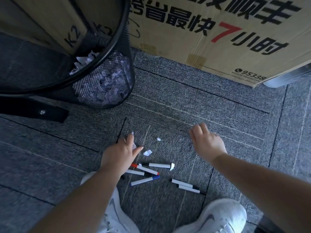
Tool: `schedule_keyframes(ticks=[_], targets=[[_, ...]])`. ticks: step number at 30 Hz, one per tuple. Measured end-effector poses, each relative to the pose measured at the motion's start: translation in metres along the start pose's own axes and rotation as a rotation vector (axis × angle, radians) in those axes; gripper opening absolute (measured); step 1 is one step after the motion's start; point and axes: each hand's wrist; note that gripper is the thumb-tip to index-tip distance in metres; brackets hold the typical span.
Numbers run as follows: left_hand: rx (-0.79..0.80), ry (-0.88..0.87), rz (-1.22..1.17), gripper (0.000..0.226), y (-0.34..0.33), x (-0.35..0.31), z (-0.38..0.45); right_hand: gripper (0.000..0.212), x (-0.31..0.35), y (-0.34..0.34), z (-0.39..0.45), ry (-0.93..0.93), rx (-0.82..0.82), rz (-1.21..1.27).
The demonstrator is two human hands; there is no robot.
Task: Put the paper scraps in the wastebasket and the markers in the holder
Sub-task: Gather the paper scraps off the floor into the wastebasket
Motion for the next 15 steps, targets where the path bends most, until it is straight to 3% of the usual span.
schedule_keyframes(ticks=[2, 5, 9, 12, 15], targets=[[0.005, -0.022, -0.022, 0.049, -0.005, -0.002, -0.004, 0.031, -0.004, 0.005, 0.002, -0.123, -0.007, 0.018], [-0.021, -0.047, -0.062, 0.035, -0.007, -0.003, -0.005, 0.038, -0.014, 0.011, -0.003, -0.167, 0.017, 0.038], [0.004, -0.086, -0.125, 0.048, -0.012, -0.001, -0.008, 0.04, -0.024, 0.011, -0.011, -0.207, 0.103, 0.073], [0.078, 0.018, -0.252, 0.032, -0.008, 0.0, -0.007, 0.018, -0.02, 0.014, -0.016, -0.25, 0.218, 0.045], [0.051, 0.128, -0.275, 0.038, 0.001, -0.001, 0.0, 0.025, -0.009, 0.017, -0.028, -0.197, 0.315, -0.029]])
Point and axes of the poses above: each hand's wrist, its own z-axis towards the middle knuckle, its own y-axis out of the back of the hand, x = y × z, and after that the axes turned 12 degrees about -x, right-handed
